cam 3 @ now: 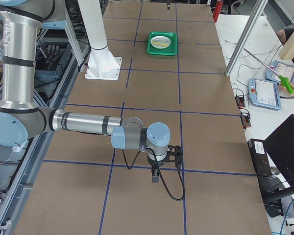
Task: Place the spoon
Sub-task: 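Move the left gripper over the yellow spoon on the white plate, then lower the left gripper and close it on the yellow spoon's handle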
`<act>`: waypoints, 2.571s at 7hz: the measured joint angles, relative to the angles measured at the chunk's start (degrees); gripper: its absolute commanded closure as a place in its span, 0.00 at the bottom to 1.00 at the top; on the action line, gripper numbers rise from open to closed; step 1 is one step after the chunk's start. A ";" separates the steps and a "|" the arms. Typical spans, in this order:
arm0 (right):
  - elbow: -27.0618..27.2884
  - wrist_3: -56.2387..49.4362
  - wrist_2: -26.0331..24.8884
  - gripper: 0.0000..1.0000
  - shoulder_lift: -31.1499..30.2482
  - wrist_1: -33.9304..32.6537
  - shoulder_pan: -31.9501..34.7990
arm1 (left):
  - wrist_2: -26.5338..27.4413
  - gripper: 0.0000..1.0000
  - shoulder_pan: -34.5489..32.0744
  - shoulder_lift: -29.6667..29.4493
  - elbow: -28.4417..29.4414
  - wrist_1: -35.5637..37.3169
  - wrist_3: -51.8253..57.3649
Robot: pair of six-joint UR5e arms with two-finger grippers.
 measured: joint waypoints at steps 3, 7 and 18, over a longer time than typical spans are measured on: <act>0.00 -0.02 0.00 0.00 0.00 0.00 0.00 | 7.22 0.00 13.00 -7.33 -0.46 -0.84 -16.22; 0.00 0.00 0.00 0.00 0.00 0.03 0.00 | 16.62 0.22 24.90 -13.64 3.96 -1.31 -25.18; 0.00 -0.02 0.00 0.00 0.00 0.00 0.00 | 17.86 0.33 29.88 -14.84 11.07 -5.83 -25.39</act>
